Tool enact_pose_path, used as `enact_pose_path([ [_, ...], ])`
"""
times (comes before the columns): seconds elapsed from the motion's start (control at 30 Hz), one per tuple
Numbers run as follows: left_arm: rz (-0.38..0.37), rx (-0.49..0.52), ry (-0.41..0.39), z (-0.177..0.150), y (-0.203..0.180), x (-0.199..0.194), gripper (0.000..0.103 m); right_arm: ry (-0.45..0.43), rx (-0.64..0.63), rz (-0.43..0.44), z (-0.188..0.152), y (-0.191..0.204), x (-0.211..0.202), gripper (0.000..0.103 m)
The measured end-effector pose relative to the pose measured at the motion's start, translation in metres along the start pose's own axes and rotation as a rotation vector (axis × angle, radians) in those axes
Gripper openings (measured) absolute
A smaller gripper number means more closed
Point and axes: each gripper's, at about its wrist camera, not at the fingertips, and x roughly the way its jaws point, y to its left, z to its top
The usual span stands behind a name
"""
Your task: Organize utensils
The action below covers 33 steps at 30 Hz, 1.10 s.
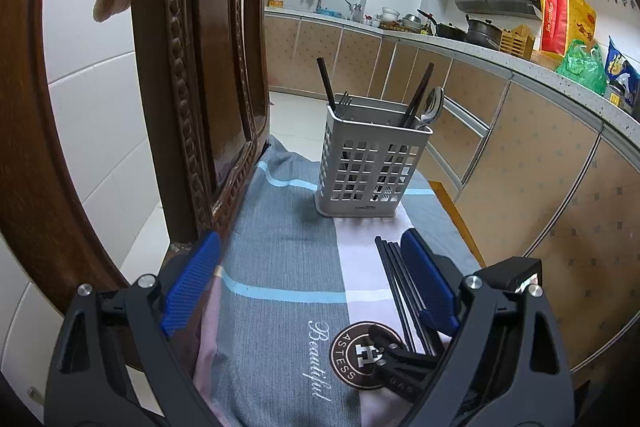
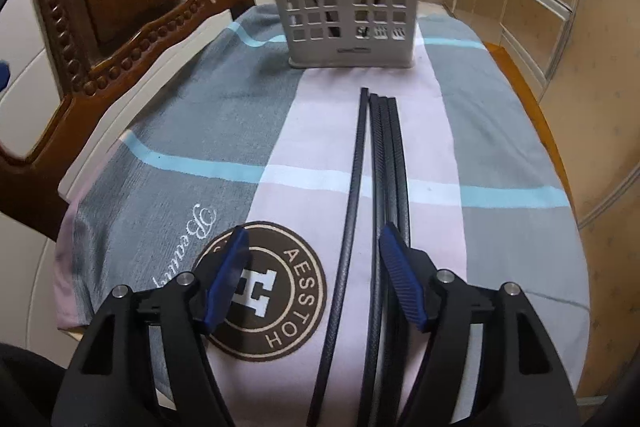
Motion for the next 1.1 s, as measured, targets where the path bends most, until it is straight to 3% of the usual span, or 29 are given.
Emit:
enact_pose_path([
  [0.1, -0.001, -0.001, 0.001, 0.0, 0.0, -0.001, 0.091, 0.02, 0.016, 0.02, -0.001, -0.004, 0.004, 0.067],
  [0.3, -0.008, -0.021, 0.009, 0.001, 0.001, 0.002, 0.091, -0.013, 0.062, 0.104, -0.001, -0.003, 0.003, 0.067],
  [0.4, -0.005, -0.016, 0.014, 0.0, -0.001, 0.002, 0.091, -0.039, 0.053, 0.104, 0.0, 0.002, 0.005, 0.067],
  [0.5, -0.002, -0.013, 0.015, -0.001, 0.0, 0.002, 0.091, -0.054, 0.028, 0.039, 0.001, 0.008, 0.007, 0.051],
  [0.63, -0.006, -0.008, 0.016, -0.001, -0.001, 0.0, 0.091, -0.036, 0.006, 0.063, -0.002, 0.015, 0.006, 0.024],
  [0.77, -0.004, -0.009, 0.014, 0.0, -0.001, 0.001, 0.091, -0.014, -0.042, 0.122, -0.011, 0.03, 0.005, 0.024],
  [0.9, 0.0, -0.004, 0.023, -0.002, -0.003, 0.004, 0.091, -0.019, -0.107, 0.116, -0.019, 0.042, 0.002, 0.023],
  [1.1, -0.003, 0.006, 0.04, -0.002, -0.003, 0.007, 0.091, 0.069, -0.235, 0.193, -0.019, 0.043, -0.003, 0.023],
])
